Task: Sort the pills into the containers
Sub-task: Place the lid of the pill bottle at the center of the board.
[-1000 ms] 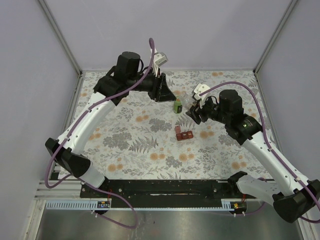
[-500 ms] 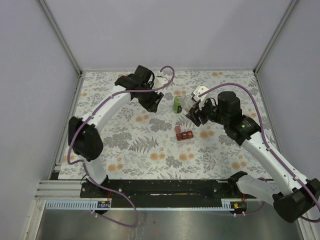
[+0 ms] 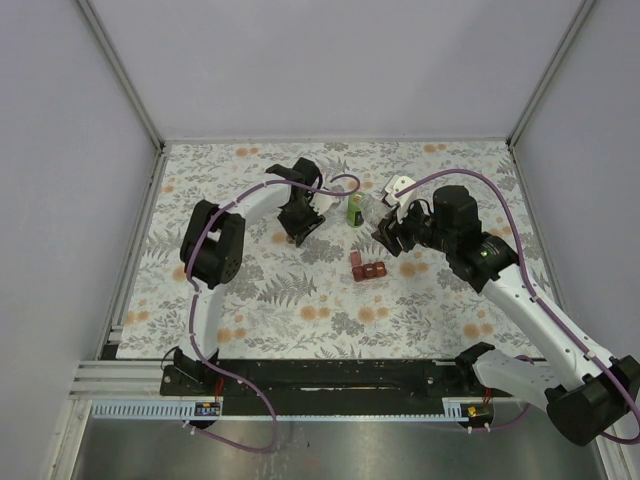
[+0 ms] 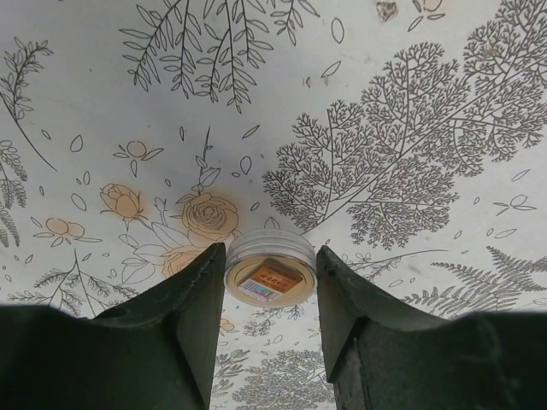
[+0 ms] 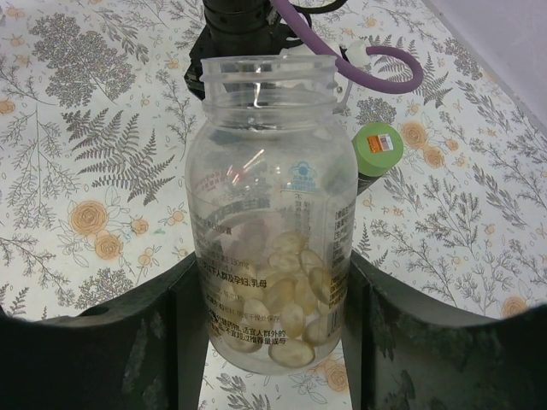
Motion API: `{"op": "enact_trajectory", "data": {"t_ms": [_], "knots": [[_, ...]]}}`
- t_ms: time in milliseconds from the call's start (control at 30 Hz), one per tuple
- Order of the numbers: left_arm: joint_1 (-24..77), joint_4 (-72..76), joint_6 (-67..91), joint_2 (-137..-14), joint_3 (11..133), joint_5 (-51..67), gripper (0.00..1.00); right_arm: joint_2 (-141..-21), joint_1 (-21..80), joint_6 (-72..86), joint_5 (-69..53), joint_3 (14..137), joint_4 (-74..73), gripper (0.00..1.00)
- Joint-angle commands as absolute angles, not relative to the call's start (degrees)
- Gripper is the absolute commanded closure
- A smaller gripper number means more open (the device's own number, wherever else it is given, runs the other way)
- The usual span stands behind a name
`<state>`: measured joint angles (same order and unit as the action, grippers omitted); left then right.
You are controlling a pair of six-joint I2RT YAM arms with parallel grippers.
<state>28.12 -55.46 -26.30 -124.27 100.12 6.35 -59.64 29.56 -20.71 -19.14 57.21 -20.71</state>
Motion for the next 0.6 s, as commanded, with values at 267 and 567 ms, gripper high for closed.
{"op": "enact_trajectory", "data": {"t_ms": [267, 567], "knots": [[27.2, -52.0, -28.2, -125.2, 102.0, 5.7, 0.8, -58.6, 29.4, -20.7, -20.0, 57.5, -17.8, 1.0], [27.2, -51.2, -28.1, -125.2, 101.1, 5.5, 0.56, -58.6, 29.4, -20.7, -20.0, 57.2, -18.1, 1.0]]}}
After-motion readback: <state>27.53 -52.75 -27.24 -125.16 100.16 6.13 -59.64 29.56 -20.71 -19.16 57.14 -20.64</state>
